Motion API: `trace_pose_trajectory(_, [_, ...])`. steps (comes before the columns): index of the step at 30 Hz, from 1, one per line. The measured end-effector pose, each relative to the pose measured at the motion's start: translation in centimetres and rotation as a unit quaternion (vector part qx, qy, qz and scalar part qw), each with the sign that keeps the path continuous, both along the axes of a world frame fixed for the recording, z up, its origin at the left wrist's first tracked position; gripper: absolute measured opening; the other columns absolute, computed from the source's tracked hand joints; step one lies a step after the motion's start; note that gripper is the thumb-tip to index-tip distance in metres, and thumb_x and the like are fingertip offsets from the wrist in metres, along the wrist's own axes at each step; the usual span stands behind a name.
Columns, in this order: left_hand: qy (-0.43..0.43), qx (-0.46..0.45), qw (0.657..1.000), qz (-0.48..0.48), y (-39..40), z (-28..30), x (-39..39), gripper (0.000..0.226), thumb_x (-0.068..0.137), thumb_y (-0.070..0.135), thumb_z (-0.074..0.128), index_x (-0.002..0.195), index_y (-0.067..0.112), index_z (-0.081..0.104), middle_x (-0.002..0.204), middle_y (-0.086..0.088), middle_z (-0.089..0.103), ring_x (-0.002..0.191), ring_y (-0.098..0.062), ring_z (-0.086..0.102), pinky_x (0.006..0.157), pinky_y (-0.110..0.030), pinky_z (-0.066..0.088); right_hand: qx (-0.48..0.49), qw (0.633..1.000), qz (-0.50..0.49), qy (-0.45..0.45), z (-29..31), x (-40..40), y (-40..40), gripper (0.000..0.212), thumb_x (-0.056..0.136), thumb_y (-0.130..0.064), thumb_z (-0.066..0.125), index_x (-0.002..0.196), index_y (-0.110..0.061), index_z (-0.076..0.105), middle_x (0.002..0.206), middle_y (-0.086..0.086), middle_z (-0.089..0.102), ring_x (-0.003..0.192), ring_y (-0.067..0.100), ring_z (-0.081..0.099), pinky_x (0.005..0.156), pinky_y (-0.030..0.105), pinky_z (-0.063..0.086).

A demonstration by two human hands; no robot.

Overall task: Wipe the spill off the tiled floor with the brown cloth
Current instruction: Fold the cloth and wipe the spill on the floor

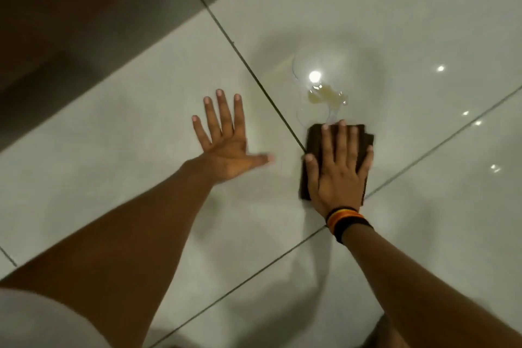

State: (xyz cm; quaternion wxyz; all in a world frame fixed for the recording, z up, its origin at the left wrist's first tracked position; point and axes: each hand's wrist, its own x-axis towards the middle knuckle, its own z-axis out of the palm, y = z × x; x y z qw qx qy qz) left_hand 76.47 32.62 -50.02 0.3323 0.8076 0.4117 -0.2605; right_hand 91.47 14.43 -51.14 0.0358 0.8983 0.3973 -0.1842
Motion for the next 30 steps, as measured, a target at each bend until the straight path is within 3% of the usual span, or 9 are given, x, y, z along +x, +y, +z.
trace_pose_trajectory(4, [0.045, -0.017, 0.998, -0.041, 0.6, 0.0, -0.1, 0.177, 0.048, 0.078, 0.084, 0.146, 0.015, -0.049, 0.15, -0.022, -0.058, 0.139, -0.046, -0.052, 0.113, -0.068, -0.025, 0.038, 0.986, -0.157, -0.031, -0.8, 1.3, 10.1, 0.068, 0.105, -0.052, 0.021, 0.165, -0.024, 0.011, 0.174, 0.009, 0.007, 0.161, 0.031, 0.003, 0.123, 0.068, 0.006])
trace_pose_trajectory(8, [0.082, -0.008, 0.995, -0.051, 0.5, 0.3, 0.3, 0.179, 0.048, 0.076, 0.087, 0.145, 0.012, -0.05, 0.15, -0.026, -0.056, 0.139, -0.05, -0.049, 0.113, -0.068, -0.023, 0.042, 0.996, 0.08, -0.025, -0.9, 1.1, 15.3, 0.067, 0.105, -0.053, 0.021, 0.165, -0.025, 0.012, 0.174, 0.008, 0.009, 0.161, 0.03, 0.006, 0.125, 0.064, 0.003])
trace_pose_trajectory(10, [0.086, -0.006, 0.995, -0.05, 0.5, 0.7, 0.4, 0.179, 0.049, 0.075, 0.087, 0.145, 0.011, -0.049, 0.151, -0.027, -0.055, 0.139, -0.05, -0.049, 0.114, -0.068, -0.022, 0.023, 0.971, 0.238, -0.001, -0.2, 0.6, 11.6, 0.066, 0.106, -0.054, 0.02, 0.165, -0.026, 0.013, 0.173, 0.008, 0.011, 0.161, 0.03, 0.006, 0.125, 0.064, 0.003])
trace_pose_trajectory(12, [0.086, -0.015, 0.995, -0.046, 0.5, 1.1, 0.6, 0.18, 0.048, 0.074, 0.088, 0.145, 0.012, -0.05, 0.151, -0.027, -0.055, 0.14, -0.05, -0.048, 0.117, -0.07, -0.018, -0.009, 0.954, 0.3, 0.022, 0.7, 1.1, 4.8, 0.064, 0.106, -0.055, 0.019, 0.164, -0.027, 0.017, 0.173, 0.007, 0.016, 0.16, 0.029, 0.009, 0.125, 0.064, 0.006])
trace_pose_trajectory(16, [0.099, -0.013, 0.994, -0.045, 0.6, 1.1, 0.4, 0.181, 0.046, 0.077, 0.087, 0.144, 0.011, -0.051, 0.149, -0.026, -0.056, 0.142, -0.05, -0.047, 0.119, -0.07, -0.016, -0.044, 0.995, 0.085, 0.006, 1.2, 5.7, -1.4, 0.065, 0.104, -0.053, 0.022, 0.164, -0.028, 0.014, 0.173, 0.008, 0.012, 0.16, 0.028, 0.008, 0.126, 0.062, 0.004])
trace_pose_trajectory(21, [0.082, -0.019, 0.995, -0.05, 0.5, 0.7, 0.2, 0.179, 0.049, 0.075, 0.088, 0.146, 0.011, -0.049, 0.15, -0.025, -0.056, 0.14, -0.049, -0.049, 0.116, -0.068, -0.021, 0.026, 0.993, -0.109, -0.025, -0.7, 10.1, 12.2, 0.069, 0.103, -0.053, 0.016, 0.165, -0.025, 0.008, 0.174, 0.008, 0.003, 0.161, 0.029, -0.001, 0.123, 0.067, 0.002])
trace_pose_trajectory(23, [0.082, -0.014, 0.995, -0.052, 0.5, 0.6, 0.2, 0.179, 0.049, 0.075, 0.088, 0.145, 0.012, -0.05, 0.149, -0.024, -0.057, 0.139, -0.049, -0.05, 0.116, -0.067, -0.021, 0.04, 0.997, -0.045, -0.042, -1.3, 8.6, 16.4, 0.068, 0.102, -0.053, 0.019, 0.165, -0.026, 0.011, 0.174, 0.007, 0.007, 0.161, 0.029, 0.002, 0.124, 0.066, 0.003])
trace_pose_trajectory(27, [0.078, -0.013, 0.996, -0.044, 0.5, 1.3, 0.4, 0.18, 0.048, 0.072, 0.089, 0.145, 0.013, -0.05, 0.15, -0.024, -0.056, 0.14, -0.049, -0.05, 0.117, -0.069, -0.019, 0.029, 0.965, 0.259, -0.018, 0.1, 3.2, 12.7, 0.065, 0.105, -0.053, 0.021, 0.164, -0.026, 0.014, 0.173, 0.007, 0.012, 0.161, 0.029, 0.008, 0.125, 0.064, 0.007])
trace_pose_trajectory(30, [0.083, -0.025, 0.995, -0.042, 0.6, 1.8, 0.6, 0.179, 0.05, 0.072, 0.089, 0.144, 0.013, -0.051, 0.149, -0.025, -0.057, 0.139, -0.049, -0.05, 0.117, -0.069, -0.019, -0.007, 0.956, 0.292, 0.015, 1.0, 4.7, 5.0, 0.065, 0.105, -0.054, 0.025, 0.164, -0.03, 0.015, 0.174, 0.004, 0.013, 0.161, 0.027, 0.008, 0.124, 0.064, 0.01])
